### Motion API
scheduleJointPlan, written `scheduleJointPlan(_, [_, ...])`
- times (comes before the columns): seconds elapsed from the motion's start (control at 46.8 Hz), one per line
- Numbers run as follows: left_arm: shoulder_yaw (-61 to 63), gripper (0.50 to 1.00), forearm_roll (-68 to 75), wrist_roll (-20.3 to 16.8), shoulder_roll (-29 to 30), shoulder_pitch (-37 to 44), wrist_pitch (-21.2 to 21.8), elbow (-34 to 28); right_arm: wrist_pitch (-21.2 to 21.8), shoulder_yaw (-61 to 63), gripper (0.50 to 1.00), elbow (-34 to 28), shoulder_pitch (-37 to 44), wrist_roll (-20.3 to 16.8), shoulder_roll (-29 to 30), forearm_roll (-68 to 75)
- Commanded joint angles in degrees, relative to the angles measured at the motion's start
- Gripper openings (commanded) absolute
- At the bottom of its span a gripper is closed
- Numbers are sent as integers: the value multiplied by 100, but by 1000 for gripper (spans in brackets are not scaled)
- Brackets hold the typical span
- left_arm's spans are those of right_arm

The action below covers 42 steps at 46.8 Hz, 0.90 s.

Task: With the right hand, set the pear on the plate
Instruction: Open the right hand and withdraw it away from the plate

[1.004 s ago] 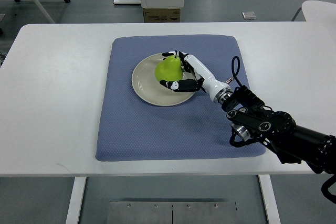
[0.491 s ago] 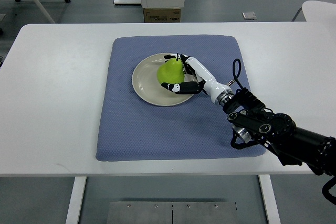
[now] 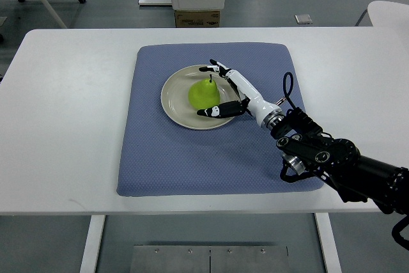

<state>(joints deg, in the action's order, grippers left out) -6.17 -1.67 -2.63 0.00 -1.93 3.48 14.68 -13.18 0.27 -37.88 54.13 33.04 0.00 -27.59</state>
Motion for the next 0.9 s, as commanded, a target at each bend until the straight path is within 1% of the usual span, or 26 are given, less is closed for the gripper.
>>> scheduleJointPlan(0.0, [-6, 1000, 0, 0, 0, 0, -5, 0, 0, 17, 1000, 9, 10, 1, 0, -1])
scheduleJointPlan(0.235, [2, 1000, 0, 0, 0, 0, -5, 0, 18, 333, 1000, -9, 27, 1, 0, 8])
scheduleJointPlan(0.534, [-6, 1000, 0, 0, 0, 0, -5, 0, 175, 790, 1000, -272, 1, 1, -773, 25])
scheduleJointPlan(0.641, [-6, 1000, 0, 0, 0, 0, -5, 0, 272, 1158, 1000, -316, -166, -8, -975, 25])
scheduleJointPlan(0.769, [-7, 1000, 0, 0, 0, 0, -5, 0, 281, 2036, 1000, -299, -464, -113, -1002, 25])
scheduleJointPlan(0.812, [-7, 1000, 0, 0, 0, 0, 4, 0, 281, 2370, 1000, -299, -561, -236, -1002, 25])
scheduleJointPlan(0.876, [2, 1000, 0, 0, 0, 0, -5, 0, 273, 2880, 1000, -290, -676, -526, -993, 25])
